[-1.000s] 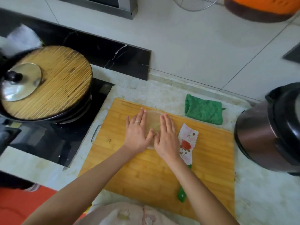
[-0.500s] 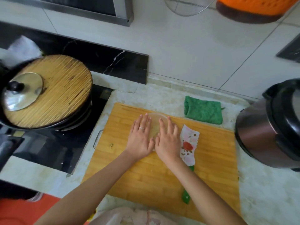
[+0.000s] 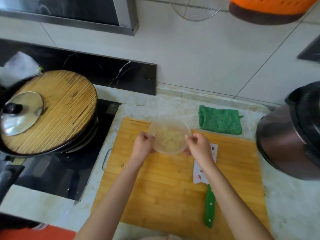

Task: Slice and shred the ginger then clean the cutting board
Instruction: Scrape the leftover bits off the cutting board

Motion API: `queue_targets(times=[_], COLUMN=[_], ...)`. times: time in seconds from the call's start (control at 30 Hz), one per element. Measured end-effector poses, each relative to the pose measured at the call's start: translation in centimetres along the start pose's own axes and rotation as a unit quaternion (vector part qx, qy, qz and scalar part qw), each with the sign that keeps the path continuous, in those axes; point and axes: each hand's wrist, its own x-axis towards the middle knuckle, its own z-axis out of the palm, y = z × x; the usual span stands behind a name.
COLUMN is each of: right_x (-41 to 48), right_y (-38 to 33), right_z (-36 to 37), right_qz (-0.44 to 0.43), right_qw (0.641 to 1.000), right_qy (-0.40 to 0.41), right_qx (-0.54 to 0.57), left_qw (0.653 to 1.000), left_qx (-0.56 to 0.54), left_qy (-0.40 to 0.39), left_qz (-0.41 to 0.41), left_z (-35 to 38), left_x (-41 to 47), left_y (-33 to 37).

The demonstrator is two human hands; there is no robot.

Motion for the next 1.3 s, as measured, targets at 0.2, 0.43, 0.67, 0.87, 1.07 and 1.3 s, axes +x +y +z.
queue_targets(times=[0.2,0.43,0.67,0.87,1.07,1.3], right_x=[7.6,12.3,12.0,10.3,4.6,-5.1], right_y=[-4.0,-3.1,-1.5,-2.8,-3.3,4.8], right_z=[-0.7,0.9,2.0,1.4,2.0,3.9], right_qz=[-0.038,0.009,0.014,-0.012,-0.110,-0.072], right_qw=[0.998,0.998,0.998,0.994,0.973,0.993], right_qy=[0.041,0.052,0.063,0.093,0.140,0.081], right_qx=[0.019,0.022,0.025,0.063,0.146,-0.041], left_qw=[0.999,0.999,0.992,0.978,0.967,0.943], left_qx=[0.003,0.041,0.118,0.194,0.042,0.263], left_qy=[-0.010,-0.017,0.000,0.010,0.065,0.017], left_qz=[0.048,0.030,0.034,0.081,0.242,0.202], left_z=[1.5,3.3,3.7,1.8,-7.0,-9.9], left_x=[7.3,12.1,13.0,10.4,4.1,-2.7], left_y=[6.2,6.8,5.0,7.4,3.5,-9.9])
